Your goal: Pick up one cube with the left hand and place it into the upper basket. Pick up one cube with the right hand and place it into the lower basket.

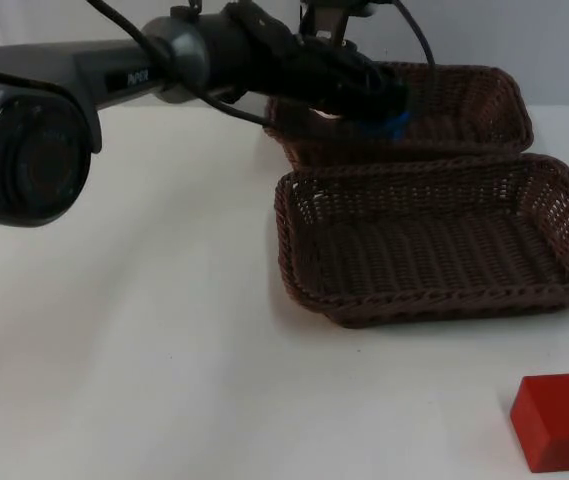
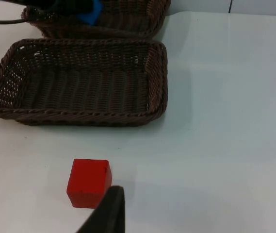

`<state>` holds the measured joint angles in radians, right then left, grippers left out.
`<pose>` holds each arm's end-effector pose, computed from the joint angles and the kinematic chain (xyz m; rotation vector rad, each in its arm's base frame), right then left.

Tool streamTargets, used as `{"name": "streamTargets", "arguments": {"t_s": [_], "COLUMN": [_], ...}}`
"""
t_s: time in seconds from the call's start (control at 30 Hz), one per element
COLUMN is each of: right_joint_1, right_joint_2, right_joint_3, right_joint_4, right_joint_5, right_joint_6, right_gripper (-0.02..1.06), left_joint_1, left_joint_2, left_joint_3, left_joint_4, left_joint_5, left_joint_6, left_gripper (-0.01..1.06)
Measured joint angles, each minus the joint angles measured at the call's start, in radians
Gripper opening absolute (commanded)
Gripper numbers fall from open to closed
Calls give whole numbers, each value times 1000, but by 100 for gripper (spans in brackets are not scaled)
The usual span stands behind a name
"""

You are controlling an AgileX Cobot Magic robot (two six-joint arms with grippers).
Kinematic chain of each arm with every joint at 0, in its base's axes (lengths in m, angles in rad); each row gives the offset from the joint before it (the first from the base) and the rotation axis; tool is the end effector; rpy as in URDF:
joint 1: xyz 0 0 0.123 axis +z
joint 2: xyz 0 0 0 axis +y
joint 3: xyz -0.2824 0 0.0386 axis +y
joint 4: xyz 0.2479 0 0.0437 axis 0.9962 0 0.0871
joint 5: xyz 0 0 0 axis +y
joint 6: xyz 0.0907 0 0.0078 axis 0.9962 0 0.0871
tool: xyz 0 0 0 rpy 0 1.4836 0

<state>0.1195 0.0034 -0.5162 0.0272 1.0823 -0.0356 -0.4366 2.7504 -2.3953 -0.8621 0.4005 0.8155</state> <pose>-0.0073 0.0013 0.2800 -0.1609 2.0475 0.0847 0.5305 -0.2774 0.1052 0.6336 2.0385 -0.5794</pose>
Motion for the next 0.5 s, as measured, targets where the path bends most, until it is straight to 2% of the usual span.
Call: {"name": "streamTargets", "arguments": {"t_s": [0.13,0.17,0.27,0.33,0.5], "right_joint_1": [0,0,0,0,0], "right_joint_2": [0,0,0,0,0], "right_joint_3": [0,0,0,0,0], "right_joint_4": [0,0,0,0,0], "right_joint_5": [0,0,0,0,0], "right_joint_6": [0,0,0,0,0], "right_gripper": [105,105,105,105,105], "left_joint_1": [0,0,0,0,0], "left_joint_2": [0,0,0,0,-19], "left_joint_3": [-3,-3,-3,-3,-5], "left_joint_4": [7,7,7,7,7], "left_joint_5": [0,0,0,0,35], "left_joint_6": [-5,-5,-13,-17,-25], "left_gripper": [56,56,75,80,80]}}
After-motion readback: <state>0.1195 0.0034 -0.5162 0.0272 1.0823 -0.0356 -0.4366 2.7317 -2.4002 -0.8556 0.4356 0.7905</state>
